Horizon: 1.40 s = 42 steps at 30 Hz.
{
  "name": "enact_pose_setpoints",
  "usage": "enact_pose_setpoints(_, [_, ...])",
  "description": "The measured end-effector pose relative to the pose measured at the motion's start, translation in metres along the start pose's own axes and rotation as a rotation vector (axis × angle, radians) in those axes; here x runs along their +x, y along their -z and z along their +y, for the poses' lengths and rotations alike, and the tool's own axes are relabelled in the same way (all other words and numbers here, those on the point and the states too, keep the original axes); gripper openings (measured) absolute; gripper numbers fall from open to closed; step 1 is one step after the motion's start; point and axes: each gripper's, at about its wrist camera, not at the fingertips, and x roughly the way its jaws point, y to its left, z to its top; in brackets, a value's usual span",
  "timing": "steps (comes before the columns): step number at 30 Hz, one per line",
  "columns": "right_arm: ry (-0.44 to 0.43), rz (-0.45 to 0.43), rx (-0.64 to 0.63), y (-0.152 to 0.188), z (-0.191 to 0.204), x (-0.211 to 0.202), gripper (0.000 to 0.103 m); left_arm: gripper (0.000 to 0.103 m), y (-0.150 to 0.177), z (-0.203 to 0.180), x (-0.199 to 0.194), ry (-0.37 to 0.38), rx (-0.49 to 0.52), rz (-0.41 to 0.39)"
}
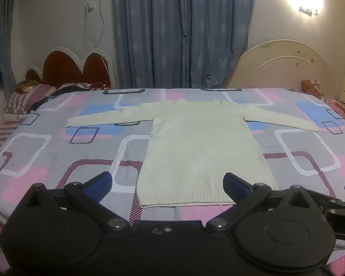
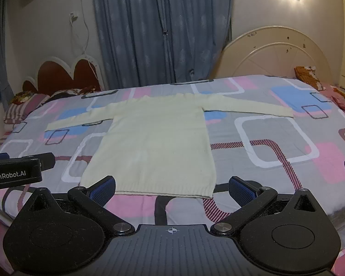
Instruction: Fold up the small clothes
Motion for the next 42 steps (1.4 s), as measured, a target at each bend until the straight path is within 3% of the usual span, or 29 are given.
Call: enact_pose_setpoints(42, [-0.008, 0.020, 0.003, -0.002, -0.022, 0.013, 0.103, 0.103, 0.005, -0.027, 0.005, 0.002, -0.009, 0.029])
